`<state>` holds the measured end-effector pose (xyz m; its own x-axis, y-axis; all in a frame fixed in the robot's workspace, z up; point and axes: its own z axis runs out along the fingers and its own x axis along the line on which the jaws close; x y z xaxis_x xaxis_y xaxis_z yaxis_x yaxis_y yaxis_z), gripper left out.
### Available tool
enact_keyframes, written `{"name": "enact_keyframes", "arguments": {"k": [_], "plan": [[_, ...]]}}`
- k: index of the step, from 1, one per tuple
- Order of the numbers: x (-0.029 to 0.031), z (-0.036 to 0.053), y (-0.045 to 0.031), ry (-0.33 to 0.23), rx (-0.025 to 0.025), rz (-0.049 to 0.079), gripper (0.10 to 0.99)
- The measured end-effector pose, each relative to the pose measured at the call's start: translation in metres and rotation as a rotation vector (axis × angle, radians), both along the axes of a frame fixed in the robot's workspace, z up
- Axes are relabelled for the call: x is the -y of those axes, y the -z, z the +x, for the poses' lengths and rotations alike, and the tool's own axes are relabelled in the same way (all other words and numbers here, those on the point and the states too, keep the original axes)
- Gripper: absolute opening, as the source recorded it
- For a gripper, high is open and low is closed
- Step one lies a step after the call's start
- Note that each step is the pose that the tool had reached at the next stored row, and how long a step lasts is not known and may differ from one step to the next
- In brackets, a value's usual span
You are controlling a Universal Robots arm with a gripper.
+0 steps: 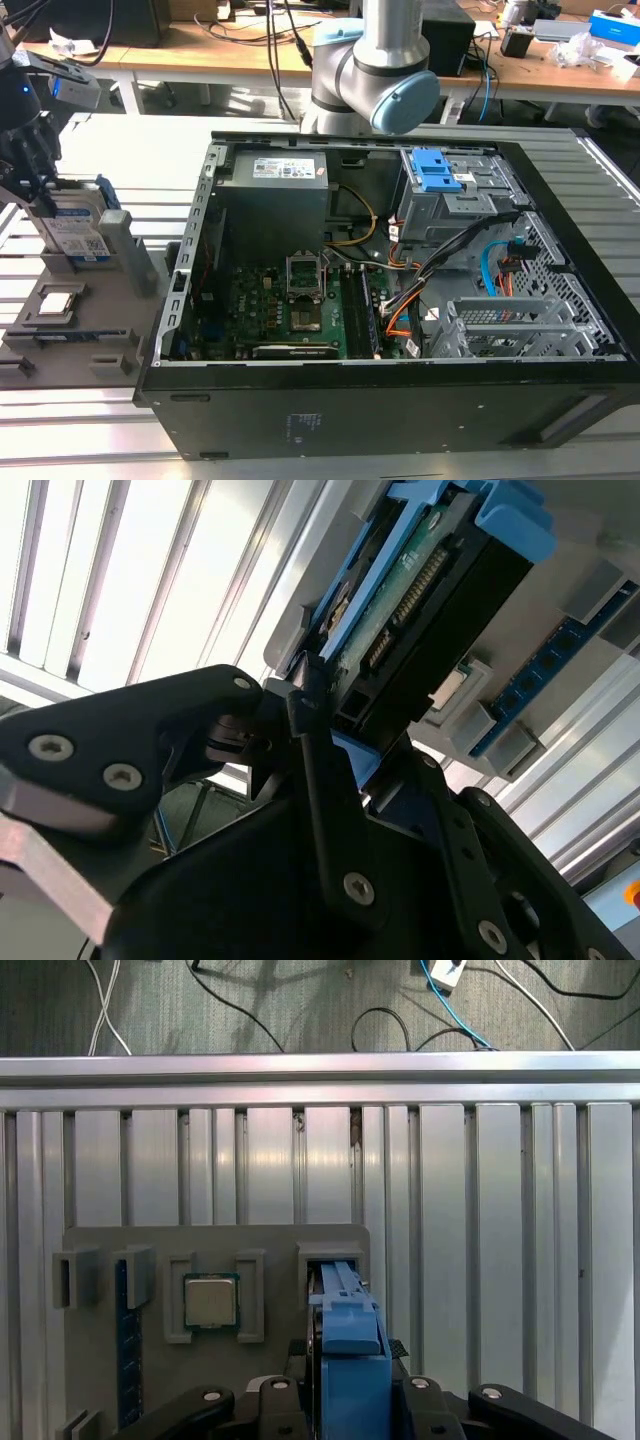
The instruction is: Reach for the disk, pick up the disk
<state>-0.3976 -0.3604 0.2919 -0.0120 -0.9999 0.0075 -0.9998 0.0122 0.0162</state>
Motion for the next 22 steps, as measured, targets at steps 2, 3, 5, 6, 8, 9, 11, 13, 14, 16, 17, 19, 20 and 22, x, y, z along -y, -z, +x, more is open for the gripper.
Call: {"name": "enact_keyframes", "arguments": {"k": [2,3,5,6,8,9,11,13,14,16,17,19,20,22], "plan": [[0.0,-0.0001,0.0,0.0,0.0,0.0,0.365],[0.0,-0.0002,0.0,0.0,0.0,0.0,0.365],[0.0,-0.0003,0.0,0.0,0.0,0.0,0.365],[0.0,-0.0003,0.0,0.0,0.0,0.0,0.365],[0.0,-0.0004,0.0,0.0,0.0,0.0,0.365],[0.0,-0.0005,0.0,0.0,0.0001,0.0,0.365],[0.0,-0.0006,0.0,0.0,0.0001,0.0,0.365],[0.0,-0.0007,0.0,0.0,0.0,0.0,0.365],[0.0,-0.0007,0.0,0.0,0.0,0.0,0.365],[0.0,-0.0009,0.0,0.0,0.0,0.0,0.365],[0.0,-0.0009,-0.0001,0.0,0.0001,0.0,0.365],[0.0,-0.001,-0.0012,0.0,-0.0001,0.0,0.365],[0.0,-0.0009,-0.0028,0.0,0.0,0.0,0.365],[0.0,-0.0009,-0.009,0.0,0.0,0.0,0.365]]}}
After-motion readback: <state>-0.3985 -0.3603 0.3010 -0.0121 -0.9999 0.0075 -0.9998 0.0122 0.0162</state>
